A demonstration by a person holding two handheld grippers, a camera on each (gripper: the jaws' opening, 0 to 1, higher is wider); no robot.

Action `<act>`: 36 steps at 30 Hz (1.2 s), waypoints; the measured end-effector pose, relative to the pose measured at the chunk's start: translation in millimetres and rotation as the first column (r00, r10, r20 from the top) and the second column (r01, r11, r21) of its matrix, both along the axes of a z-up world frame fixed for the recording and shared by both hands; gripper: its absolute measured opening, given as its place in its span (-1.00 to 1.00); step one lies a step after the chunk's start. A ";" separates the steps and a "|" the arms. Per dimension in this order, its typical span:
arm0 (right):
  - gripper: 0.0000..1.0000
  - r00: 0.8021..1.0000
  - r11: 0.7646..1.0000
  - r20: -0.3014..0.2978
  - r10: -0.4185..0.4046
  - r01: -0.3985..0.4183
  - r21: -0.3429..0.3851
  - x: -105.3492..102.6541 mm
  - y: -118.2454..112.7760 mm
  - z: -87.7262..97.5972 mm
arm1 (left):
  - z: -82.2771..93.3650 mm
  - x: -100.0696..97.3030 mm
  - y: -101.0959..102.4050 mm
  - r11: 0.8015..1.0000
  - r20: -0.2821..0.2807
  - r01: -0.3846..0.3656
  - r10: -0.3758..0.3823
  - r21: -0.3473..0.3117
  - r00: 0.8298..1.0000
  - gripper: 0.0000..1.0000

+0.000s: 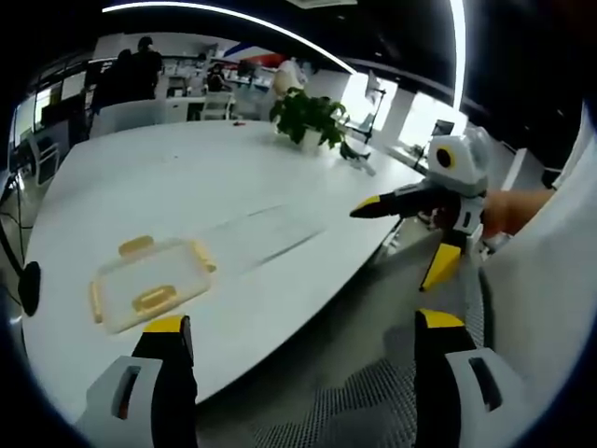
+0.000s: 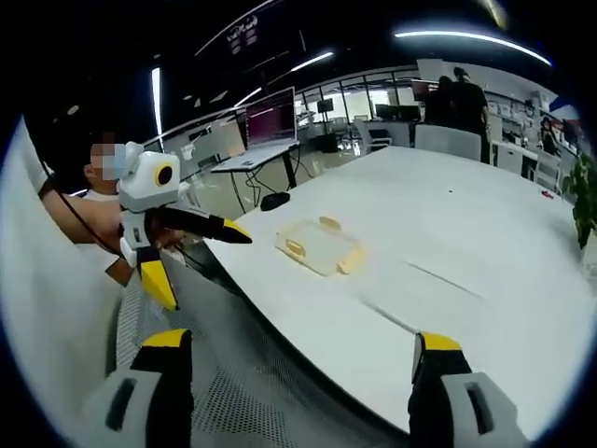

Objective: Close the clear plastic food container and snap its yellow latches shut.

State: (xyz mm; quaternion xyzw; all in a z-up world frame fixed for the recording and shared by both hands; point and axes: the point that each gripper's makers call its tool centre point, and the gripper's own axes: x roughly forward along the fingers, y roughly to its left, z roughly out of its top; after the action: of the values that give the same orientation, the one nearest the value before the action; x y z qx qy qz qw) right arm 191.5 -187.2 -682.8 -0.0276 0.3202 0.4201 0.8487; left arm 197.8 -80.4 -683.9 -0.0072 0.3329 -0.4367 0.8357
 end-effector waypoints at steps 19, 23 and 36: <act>0.99 1.000 1.000 -0.004 -0.004 0.004 0.008 -0.6 0.2 -0.7 | 0.6 0.3 1.9 1.000 0.012 -0.007 0.007 0.006 1.000 0.98; 0.99 1.000 1.000 -0.012 0.000 0.000 0.011 -0.3 0.0 -1.0 | -0.1 0.0 2.1 1.000 0.012 -0.004 0.004 0.010 1.000 0.98; 0.98 0.998 0.999 -0.021 0.054 -0.054 0.001 -5.7 11.0 -0.2 | 3.4 1.3 3.1 1.000 0.015 -0.002 0.002 0.003 1.000 0.97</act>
State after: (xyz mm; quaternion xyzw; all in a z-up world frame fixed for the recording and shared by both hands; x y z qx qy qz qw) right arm 185.8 -176.2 -683.0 -0.0314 0.3280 0.4431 0.8337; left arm 199.1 -77.3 -680.5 -0.0030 0.3271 -0.4353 0.8388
